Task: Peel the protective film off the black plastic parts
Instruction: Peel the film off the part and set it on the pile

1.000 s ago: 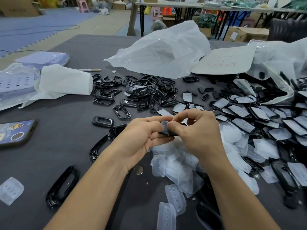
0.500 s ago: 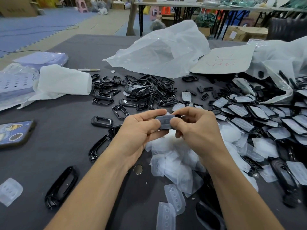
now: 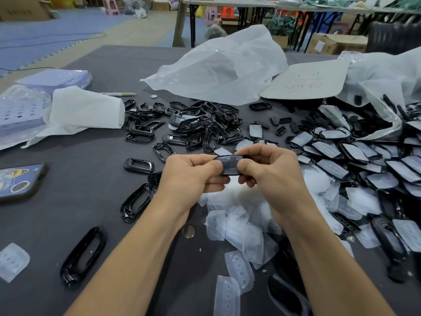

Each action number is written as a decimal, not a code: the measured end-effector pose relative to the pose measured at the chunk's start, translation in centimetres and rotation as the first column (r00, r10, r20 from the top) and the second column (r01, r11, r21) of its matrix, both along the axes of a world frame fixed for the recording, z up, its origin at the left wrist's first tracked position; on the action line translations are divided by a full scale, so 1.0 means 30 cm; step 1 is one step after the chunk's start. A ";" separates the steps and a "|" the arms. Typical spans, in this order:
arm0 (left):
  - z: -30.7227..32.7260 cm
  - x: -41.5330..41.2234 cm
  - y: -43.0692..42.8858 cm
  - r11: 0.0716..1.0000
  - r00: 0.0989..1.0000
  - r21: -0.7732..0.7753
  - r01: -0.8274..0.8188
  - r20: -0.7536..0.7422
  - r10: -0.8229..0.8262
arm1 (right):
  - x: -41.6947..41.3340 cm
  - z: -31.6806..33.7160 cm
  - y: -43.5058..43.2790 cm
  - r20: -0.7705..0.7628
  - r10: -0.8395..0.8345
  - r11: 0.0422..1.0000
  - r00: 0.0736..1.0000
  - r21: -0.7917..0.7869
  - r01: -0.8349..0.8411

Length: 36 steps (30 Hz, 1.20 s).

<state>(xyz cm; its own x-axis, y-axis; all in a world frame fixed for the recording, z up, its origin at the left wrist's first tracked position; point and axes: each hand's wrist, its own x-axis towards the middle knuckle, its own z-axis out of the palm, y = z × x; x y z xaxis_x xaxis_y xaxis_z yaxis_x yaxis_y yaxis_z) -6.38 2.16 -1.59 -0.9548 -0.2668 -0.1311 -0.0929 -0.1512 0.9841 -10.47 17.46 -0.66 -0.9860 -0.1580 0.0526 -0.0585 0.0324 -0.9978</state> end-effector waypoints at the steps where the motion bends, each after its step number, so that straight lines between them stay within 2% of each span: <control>1: 0.000 0.000 0.004 1.000 1.000 -0.018 -0.009 -0.016 0.009 | 0.000 -0.001 -0.003 -0.012 -0.013 1.000 1.000 0.015 0.014; 6: -0.001 0.005 0.017 0.996 0.997 -0.081 -0.025 -0.071 0.019 | 0.008 -0.018 -0.027 -0.106 -0.041 0.987 0.994 0.150 0.057; 13: -0.003 0.002 0.017 0.998 0.997 -0.049 -0.045 -0.067 0.042 | 0.001 -0.018 -0.022 -0.061 -0.023 0.997 0.998 0.076 0.027; 20: -0.001 0.002 0.016 0.976 0.989 -0.195 -0.101 -0.128 0.077 | 0.002 -0.023 -0.022 -0.100 0.026 0.996 0.995 0.088 -0.017; 27: -0.005 -0.002 0.021 0.945 0.967 -0.254 -0.208 -0.199 0.159 | 0.005 -0.002 -0.005 -0.019 0.146 0.987 0.989 -0.063 -0.147; 32: -0.007 0.002 0.021 0.938 0.964 -0.274 -0.213 -0.215 0.156 | 0.017 -0.014 -0.014 -0.112 0.117 0.992 0.987 0.066 -0.110; 36: -0.011 -0.004 0.016 0.934 0.963 -0.280 -0.222 -0.211 0.165 | 0.005 -0.002 -0.002 -0.022 0.177 0.982 0.984 -0.063 -0.178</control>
<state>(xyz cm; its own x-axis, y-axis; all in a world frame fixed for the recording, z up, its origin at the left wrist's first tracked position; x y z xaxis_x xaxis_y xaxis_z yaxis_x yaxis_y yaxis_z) -6.49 2.64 -1.91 -0.8805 -0.4486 0.1532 0.0921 0.1552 0.9836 -10.33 17.39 -0.73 -0.9414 -0.3266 0.0845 -0.0739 -0.0447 -0.9963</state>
